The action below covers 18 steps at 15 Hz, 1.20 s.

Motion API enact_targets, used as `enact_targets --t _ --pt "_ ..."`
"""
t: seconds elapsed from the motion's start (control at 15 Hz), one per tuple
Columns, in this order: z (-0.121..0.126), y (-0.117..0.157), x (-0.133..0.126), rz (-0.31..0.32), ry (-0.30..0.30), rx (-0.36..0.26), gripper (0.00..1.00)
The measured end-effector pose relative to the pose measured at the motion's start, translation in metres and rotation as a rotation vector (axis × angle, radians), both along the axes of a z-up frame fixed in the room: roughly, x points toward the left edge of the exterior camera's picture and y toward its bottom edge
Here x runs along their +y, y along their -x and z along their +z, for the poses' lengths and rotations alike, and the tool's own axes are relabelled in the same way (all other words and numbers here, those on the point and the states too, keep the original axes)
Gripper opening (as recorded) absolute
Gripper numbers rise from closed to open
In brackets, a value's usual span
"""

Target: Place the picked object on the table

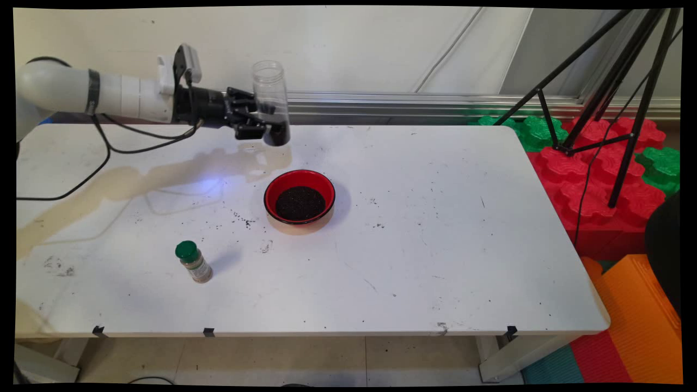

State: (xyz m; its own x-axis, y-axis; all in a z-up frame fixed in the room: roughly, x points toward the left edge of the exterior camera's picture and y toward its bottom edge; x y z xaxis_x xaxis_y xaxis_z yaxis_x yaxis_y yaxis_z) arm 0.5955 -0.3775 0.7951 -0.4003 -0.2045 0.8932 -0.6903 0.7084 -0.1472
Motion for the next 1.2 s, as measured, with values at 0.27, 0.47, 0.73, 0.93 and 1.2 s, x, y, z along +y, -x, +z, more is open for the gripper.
enact_targets --t 0.27,0.47,0.73,0.93,1.2 --pt "-0.019 -0.023 0.01 0.036 -0.012 -0.006 0.0" --pt "-0.035 -0.037 0.017 0.055 -0.021 -0.008 0.0" --pt "-0.054 -0.046 0.024 0.067 -0.031 -0.005 0.0" --pt "-0.064 -0.049 0.028 0.071 -0.038 -0.003 0.0" --pt "-0.079 -0.053 0.034 0.073 -0.046 -0.005 0.0"
